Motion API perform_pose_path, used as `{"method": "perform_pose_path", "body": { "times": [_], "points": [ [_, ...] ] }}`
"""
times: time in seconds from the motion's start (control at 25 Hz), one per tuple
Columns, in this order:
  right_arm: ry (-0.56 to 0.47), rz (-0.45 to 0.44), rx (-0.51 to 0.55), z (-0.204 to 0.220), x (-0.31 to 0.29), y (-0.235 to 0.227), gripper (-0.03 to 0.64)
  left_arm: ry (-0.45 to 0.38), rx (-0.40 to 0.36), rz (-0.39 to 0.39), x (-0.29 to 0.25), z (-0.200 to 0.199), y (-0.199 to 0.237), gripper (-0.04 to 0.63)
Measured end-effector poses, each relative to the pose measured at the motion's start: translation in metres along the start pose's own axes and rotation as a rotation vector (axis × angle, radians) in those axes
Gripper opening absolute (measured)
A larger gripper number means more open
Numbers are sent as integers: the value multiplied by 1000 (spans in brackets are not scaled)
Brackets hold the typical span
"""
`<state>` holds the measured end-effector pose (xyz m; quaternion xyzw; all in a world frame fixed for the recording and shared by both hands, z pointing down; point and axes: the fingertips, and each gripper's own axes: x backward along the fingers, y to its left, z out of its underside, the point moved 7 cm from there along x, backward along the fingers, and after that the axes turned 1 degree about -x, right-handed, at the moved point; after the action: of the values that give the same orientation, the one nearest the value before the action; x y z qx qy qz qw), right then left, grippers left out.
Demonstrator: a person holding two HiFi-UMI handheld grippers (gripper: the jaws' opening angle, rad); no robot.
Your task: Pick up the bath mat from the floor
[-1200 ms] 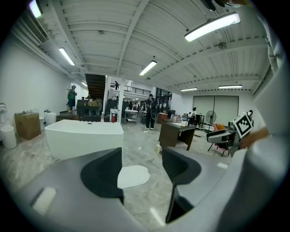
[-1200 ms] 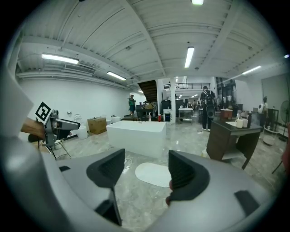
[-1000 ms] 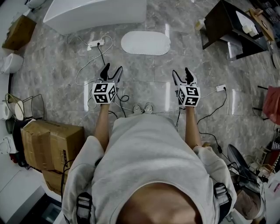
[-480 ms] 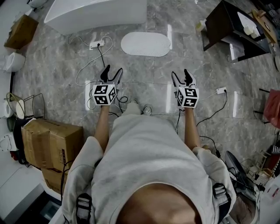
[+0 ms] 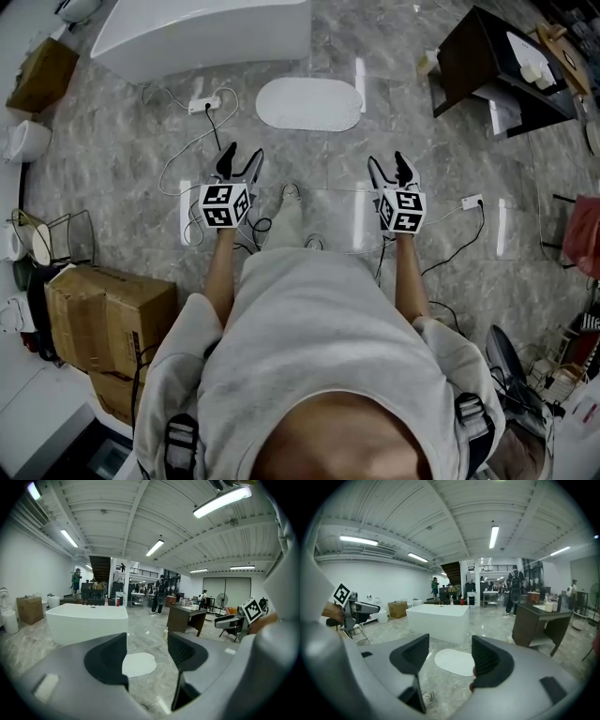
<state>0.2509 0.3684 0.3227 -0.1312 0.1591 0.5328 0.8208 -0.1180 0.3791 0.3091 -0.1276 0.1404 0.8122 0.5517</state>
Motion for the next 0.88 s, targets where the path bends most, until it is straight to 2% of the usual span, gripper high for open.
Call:
{"method": "perform_pose_path", "body": {
  "times": [0.48,0.88],
  "points": [
    [20,22,23,-40,-73,-3,275,-1,52,33,-71,-16,58,281],
    [27,73,14,-80,-137,-7,275,7,58,75,-135,-47,114,279]
  ]
}}
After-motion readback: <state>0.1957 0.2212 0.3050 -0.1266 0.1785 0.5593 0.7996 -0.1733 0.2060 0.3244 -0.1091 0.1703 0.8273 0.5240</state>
